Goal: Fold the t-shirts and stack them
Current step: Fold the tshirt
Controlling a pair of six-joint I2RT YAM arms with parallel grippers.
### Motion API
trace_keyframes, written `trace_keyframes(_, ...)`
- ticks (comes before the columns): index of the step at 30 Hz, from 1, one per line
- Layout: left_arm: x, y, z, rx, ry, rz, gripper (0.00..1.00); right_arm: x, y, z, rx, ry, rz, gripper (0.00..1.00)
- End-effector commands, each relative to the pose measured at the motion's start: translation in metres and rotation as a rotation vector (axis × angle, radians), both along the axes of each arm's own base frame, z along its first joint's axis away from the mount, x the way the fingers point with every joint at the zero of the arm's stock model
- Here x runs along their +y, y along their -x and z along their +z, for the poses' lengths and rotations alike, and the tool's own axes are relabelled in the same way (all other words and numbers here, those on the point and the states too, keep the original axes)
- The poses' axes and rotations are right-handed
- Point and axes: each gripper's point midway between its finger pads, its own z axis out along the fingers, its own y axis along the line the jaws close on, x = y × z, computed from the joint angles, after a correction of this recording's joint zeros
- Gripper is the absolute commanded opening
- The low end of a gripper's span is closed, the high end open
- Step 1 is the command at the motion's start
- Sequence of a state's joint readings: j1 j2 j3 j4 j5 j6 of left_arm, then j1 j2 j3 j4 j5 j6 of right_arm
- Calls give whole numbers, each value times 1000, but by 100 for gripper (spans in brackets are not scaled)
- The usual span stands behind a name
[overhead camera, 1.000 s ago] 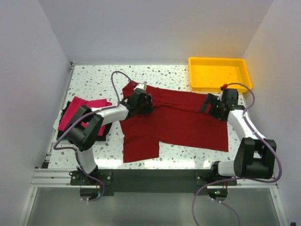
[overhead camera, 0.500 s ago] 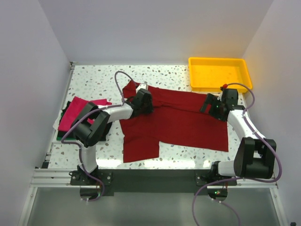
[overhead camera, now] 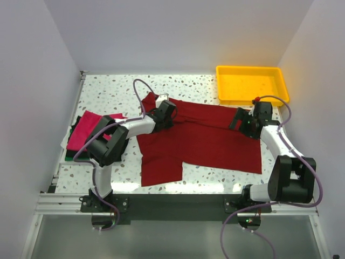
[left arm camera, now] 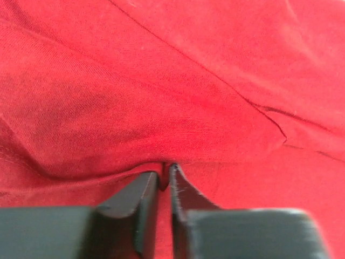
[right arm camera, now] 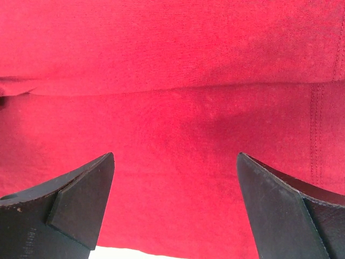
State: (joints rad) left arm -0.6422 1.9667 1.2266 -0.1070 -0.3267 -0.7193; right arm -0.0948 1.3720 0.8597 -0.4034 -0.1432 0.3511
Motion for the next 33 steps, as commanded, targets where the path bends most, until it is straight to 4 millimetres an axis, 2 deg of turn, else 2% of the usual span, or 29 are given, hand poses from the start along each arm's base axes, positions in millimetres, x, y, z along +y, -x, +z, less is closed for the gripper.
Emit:
trace_keyframes(1, -8, -5, 11, -18, 19, -7, 6, -1, -7, 5, -25, 6, -5, 99)
trace_keyframes(3, -17, 0, 18, -11, 55, -42, 0, -2, -6, 5, -23, 10, -7, 99)
trace_keyframes(6, -25, 9, 29, -13, 85, -65, 0, -3, -5, 8, -23, 11, -11, 99)
trace_keyframes(11, -29, 19, 48, 6, 143, -52, 0, -2, 0, 6, -5, 8, -10, 99)
trace_keyframes(15, -22, 20, 59, -2, 137, -8, 3, 0, 2, 3, 10, 0, -5, 99)
trace_keyframes(18, -21, 24, 59, 11, 137, 6, 6, -1, 4, 1, 25, 1, -7, 99)
trace_keyframes(24, -28, 38, 34, 80, 128, -18, 14, -1, 6, -2, 43, 3, -9, 99)
trace_keyframes(26, -29, 45, 28, 109, 119, -38, 24, -1, 6, -4, 55, 6, -8, 99)
trace_keyframes(27, -30, 49, 28, 112, 110, -56, 42, -2, 7, -5, 61, 6, -11, 98)
trace_keyframes(28, -27, 54, 25, 122, 97, -61, 53, -2, 7, -6, 65, 7, -9, 99)
trace_keyframes(31, -24, 62, 40, 89, 95, -101, 74, -2, 6, -4, 57, 5, -6, 99)
trace_keyframes(32, -24, 63, 60, 47, 111, -122, 80, -1, 6, -3, 54, 3, -2, 99)
trace_keyframes(33, -23, 64, 69, 28, 116, -129, 91, 0, 6, -2, 49, 1, 1, 99)
